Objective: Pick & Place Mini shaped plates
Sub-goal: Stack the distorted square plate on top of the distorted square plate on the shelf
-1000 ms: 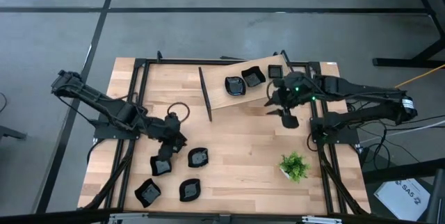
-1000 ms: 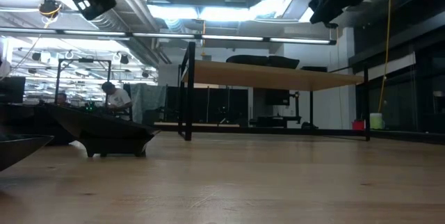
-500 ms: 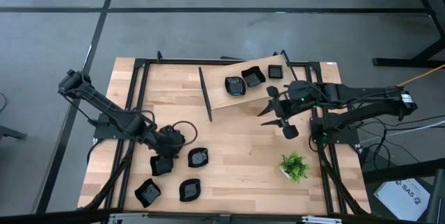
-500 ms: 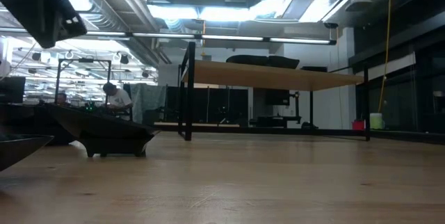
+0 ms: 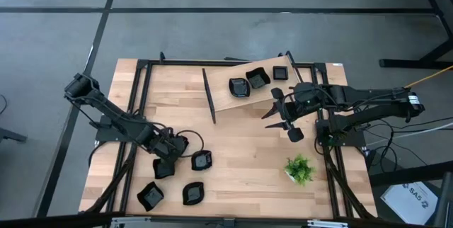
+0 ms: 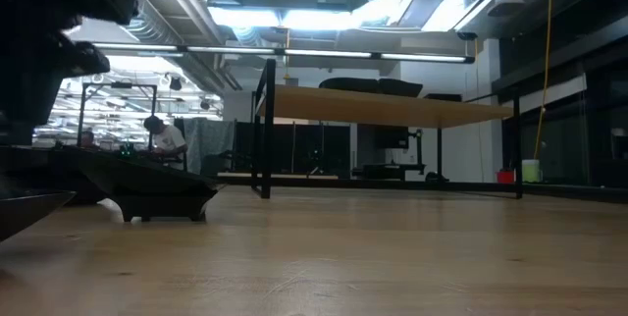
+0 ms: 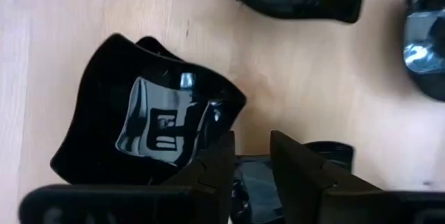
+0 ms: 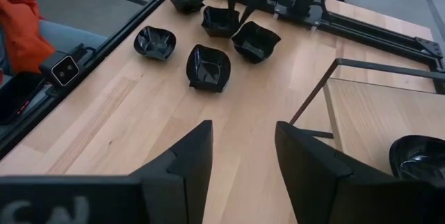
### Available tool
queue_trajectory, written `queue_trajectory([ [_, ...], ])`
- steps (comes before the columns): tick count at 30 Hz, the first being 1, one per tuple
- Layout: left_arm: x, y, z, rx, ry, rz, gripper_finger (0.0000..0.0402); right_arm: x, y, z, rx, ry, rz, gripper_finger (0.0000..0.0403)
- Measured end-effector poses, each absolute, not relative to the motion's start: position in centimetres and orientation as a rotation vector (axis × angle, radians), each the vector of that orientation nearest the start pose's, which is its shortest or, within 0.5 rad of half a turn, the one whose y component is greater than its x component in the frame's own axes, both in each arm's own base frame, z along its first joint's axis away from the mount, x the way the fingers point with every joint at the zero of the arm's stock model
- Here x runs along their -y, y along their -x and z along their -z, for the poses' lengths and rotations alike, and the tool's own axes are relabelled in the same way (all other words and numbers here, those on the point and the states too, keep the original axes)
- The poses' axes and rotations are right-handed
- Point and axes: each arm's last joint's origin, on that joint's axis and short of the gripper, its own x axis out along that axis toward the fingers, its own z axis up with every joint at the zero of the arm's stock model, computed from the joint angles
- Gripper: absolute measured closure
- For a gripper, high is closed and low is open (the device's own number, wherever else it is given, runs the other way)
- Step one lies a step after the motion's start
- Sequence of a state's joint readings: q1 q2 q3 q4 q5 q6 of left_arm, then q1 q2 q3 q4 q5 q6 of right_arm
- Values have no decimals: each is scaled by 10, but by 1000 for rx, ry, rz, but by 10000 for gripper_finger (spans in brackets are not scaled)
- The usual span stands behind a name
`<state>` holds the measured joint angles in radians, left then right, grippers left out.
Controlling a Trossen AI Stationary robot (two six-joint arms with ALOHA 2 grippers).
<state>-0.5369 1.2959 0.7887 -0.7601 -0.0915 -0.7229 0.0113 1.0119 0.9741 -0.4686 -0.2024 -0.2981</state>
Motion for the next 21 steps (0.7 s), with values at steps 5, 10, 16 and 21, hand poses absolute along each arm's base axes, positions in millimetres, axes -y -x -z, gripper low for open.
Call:
queue_trajectory([
  [5,113,-195,-188,-1311,180,-76,315,-8,-211,-331,-470,243,-283,247],
  [10,114,-197,-179,-1351,149,-103,315,-8,-211,-331,-469,246,-283,247],
  [16,114,-198,-172,-1380,123,-129,315,-8,-211,-331,-466,265,-288,247],
  [21,113,-199,-171,-1374,102,-142,317,-8,-211,-331,-466,265,-288,247],
])
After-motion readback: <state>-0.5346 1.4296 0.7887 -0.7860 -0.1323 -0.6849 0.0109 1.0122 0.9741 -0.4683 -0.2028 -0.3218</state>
